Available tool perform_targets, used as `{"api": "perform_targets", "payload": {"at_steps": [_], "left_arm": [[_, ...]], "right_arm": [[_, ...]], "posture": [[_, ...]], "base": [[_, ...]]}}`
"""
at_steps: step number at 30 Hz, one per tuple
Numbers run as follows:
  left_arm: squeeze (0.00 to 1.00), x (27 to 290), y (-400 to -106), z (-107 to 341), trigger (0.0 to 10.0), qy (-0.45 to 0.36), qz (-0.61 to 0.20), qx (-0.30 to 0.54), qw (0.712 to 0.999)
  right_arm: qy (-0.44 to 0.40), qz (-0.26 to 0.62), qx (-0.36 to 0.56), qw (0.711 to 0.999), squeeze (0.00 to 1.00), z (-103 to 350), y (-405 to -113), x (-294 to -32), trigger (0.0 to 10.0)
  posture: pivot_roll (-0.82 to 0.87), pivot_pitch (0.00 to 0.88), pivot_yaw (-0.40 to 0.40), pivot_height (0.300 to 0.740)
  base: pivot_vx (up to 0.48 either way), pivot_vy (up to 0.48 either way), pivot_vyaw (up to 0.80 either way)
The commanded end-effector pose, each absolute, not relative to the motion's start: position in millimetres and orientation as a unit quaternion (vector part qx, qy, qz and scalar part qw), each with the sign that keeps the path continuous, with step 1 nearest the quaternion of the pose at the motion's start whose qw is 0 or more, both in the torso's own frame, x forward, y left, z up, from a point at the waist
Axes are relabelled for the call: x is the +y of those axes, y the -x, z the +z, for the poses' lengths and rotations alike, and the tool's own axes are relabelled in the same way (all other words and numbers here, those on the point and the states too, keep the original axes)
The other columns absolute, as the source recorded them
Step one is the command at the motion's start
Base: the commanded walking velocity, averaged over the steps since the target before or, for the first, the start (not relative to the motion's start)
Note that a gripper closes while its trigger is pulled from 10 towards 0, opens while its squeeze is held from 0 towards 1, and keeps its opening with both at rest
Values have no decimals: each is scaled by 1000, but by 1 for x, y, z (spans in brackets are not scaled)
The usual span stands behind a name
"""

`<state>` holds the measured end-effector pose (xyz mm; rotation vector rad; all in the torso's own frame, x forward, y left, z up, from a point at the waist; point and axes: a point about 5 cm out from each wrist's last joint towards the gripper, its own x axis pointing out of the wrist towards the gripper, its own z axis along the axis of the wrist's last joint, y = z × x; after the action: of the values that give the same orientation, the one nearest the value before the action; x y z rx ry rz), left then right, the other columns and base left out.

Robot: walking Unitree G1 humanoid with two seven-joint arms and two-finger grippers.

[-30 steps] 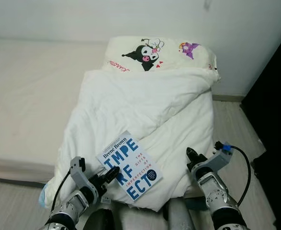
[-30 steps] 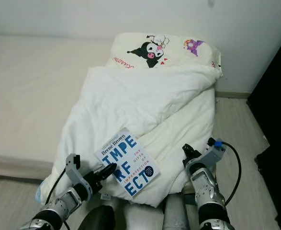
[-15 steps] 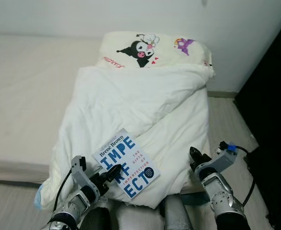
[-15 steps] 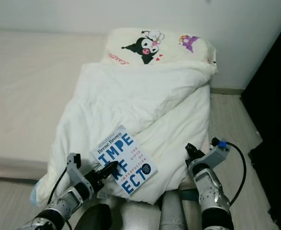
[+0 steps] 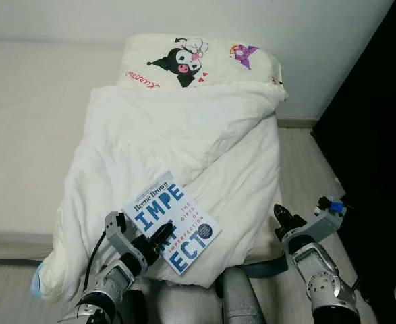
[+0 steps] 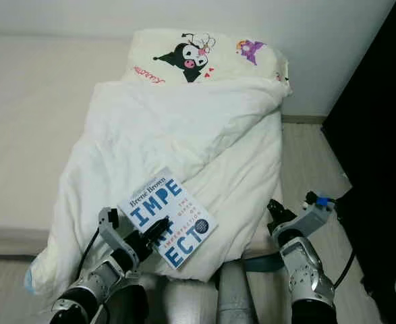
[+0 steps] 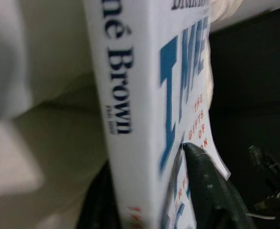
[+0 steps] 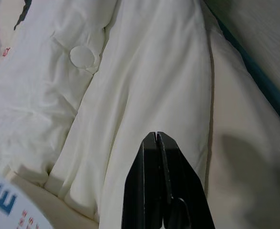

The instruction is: Clean up the room

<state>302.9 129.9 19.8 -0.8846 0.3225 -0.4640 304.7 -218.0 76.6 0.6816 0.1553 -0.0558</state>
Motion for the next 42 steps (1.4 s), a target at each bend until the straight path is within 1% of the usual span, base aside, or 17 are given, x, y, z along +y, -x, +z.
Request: {"api": "perform_targets", "payload": {"at_steps": [1, 5, 8, 9, 10, 13, 14, 15, 16, 18, 22, 26, 32, 33, 37, 38, 42], "left_arm": [[0, 125, -301, 18, 0, 434, -222, 152, 860], [0, 130, -317, 39, 0, 447, -232, 99, 859], [0, 133, -332, 63, 0, 462, -253, 38, 849], [0, 134, -339, 76, 0, 471, -263, 5, 842], [0, 136, -345, 88, 0, 478, -271, -25, 835], [0, 139, -353, 108, 0, 486, -285, -71, 823], [0, 141, -359, 127, 0, 489, -298, -112, 812], [0, 141, -359, 127, 0, 489, -298, -112, 812], [0, 143, -362, 145, 0, 487, -311, -148, 802], [0, 145, -366, 172, 0, 485, -328, -197, 786], [0, 145, -367, 186, 0, 482, -339, -219, 778], [0, 137, -363, 212, 0, 461, -384, -251, 759], [0, 121, -349, 220, 0, 448, -425, -251, 745], [0, 115, -344, 221, 0, 442, -438, -247, 742], [0, 110, -340, 222, 0, 436, -451, -243, 740], [0, 107, -338, 222, 0, 431, -458, -242, 739], [0, 100, -331, 223, 0, 421, -485, -233, 730]], "right_arm": [[-341, -34, 88, 935, 0, 71, -300, -220, 0], [-360, -2, 72, 930, 0, 79, -306, -210, 0], [-404, 98, 58, 908, 0, 93, -308, -187, 0], [-421, 147, 49, 894, 0, 101, -307, -176, 2745], [-434, 185, 38, 881, 0, 107, -306, -168, 10000], [-452, 218, 18, 865, 59, 115, -305, -162, 10000], [-464, 241, -2, 853, 898, 121, -304, -158, 10000], [-464, 241, -2, 853, 898, 121, -304, -158, 10000], [-475, 266, -20, 838, 1000, 128, -303, -155, 10000], [-479, 312, -47, 819, 1000, 140, -301, -148, 10000], [-478, 335, -59, 810, 1000, 147, -302, -144, 10000], [-478, 400, -85, 778, 1000, 169, -303, -135, 10000], [-455, 412, -55, 788, 1000, 171, -312, -120, 10000], [-463, 408, -40, 786, 898, 169, -315, -118, 10000], [-474, 406, -26, 781, 898, 167, -318, -115, 10000], [-474, 417, -24, 775, 0, 169, -317, -113, 10000], [-472, 440, -30, 763, 0, 176, -317, -109, 10000]], "posture": [[-344, 295, -36, 600], [-323, 271, -30, 600], [-298, 241, -24, 600], [-293, 237, -22, 600], [-284, 226, -22, 600], [-268, 202, -20, 600], [-254, 188, -18, 600], [-254, 188, -18, 600], [-249, 183, -17, 600], [-239, 166, -12, 600], [-229, 145, -3, 600], [-205, 117, 2, 600], [-194, 96, 0, 600], [-189, 91, -1, 600], [-189, 91, -1, 600], [-180, 85, -5, 600], [-176, 80, -3, 600]], "base": [[0, 0, 0], [0, 0, 0], [0, 0, 0], [0, 0, 0], [0, 0, 0], [0, 0, 0], [0, 0, 0], [0, 0, 0], [0, 0, 0], [0, 0, 0], [0, 0, 0], [0, 0, 0], [0, 0, 0], [0, 0, 0], [0, 0, 0], [0, 0, 0], [0, 0, 0]]}}
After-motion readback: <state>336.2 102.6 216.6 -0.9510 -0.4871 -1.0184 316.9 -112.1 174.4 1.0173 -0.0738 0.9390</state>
